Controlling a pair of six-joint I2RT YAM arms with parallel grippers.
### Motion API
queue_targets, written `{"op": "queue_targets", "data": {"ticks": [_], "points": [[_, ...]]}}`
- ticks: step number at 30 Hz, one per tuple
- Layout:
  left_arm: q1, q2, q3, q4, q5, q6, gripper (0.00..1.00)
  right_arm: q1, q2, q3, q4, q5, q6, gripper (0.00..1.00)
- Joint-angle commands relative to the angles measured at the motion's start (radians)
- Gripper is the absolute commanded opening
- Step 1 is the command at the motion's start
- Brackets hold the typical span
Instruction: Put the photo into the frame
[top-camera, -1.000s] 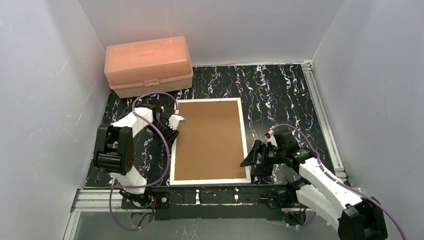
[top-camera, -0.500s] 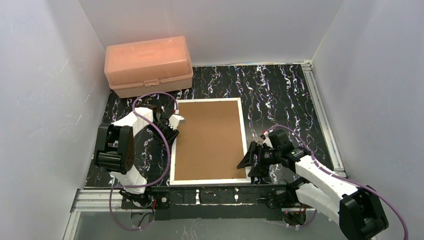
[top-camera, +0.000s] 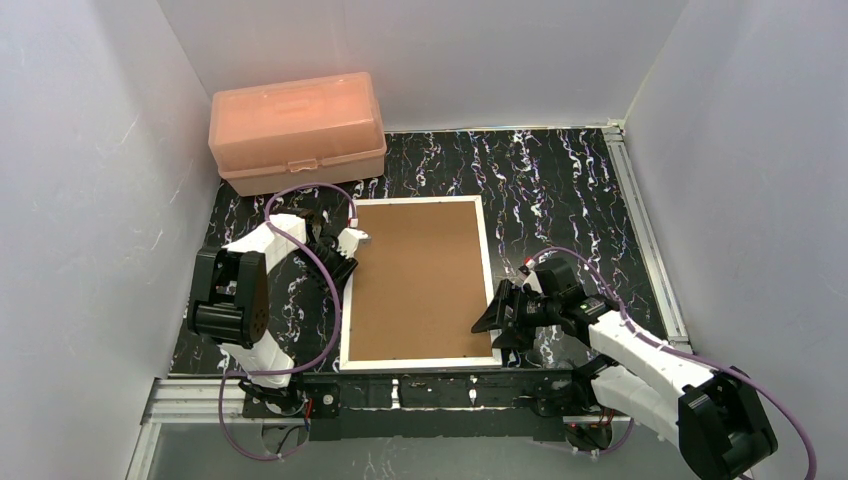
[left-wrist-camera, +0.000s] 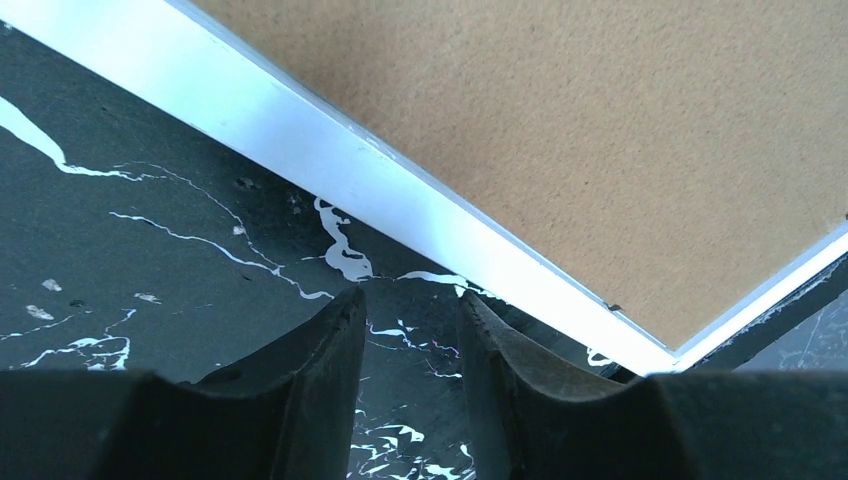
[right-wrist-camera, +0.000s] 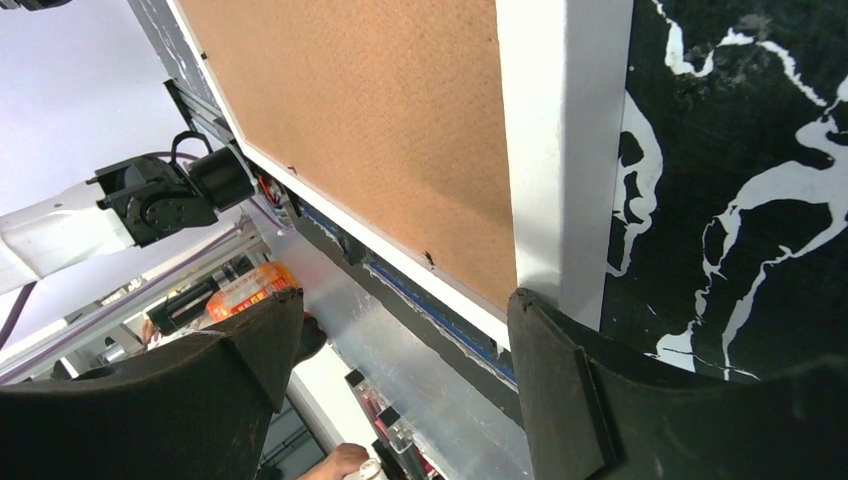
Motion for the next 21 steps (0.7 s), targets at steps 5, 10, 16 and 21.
{"op": "queue_targets", "data": {"ticks": [5, 10, 16, 21], "points": [[0.003, -0.004, 0.043, -0.037, 0.033, 0.001, 0.36, 0.020, 0.031, 0.007, -0.046, 0.000, -0.034, 0.83], [0.003, -0.005, 0.043, -0.039, 0.038, -0.001, 0.36, 0.024, 0.049, 0.032, -0.101, 0.011, -0.071, 0.83], [0.003, -0.010, 0.037, -0.042, 0.044, 0.004, 0.34, 0.024, 0.039, 0.061, -0.167, 0.020, -0.103, 0.83], [0.003, -0.007, 0.029, -0.043, 0.053, 0.005, 0.34, 0.024, 0.023, 0.058, -0.160, 0.023, -0.084, 0.83]]}}
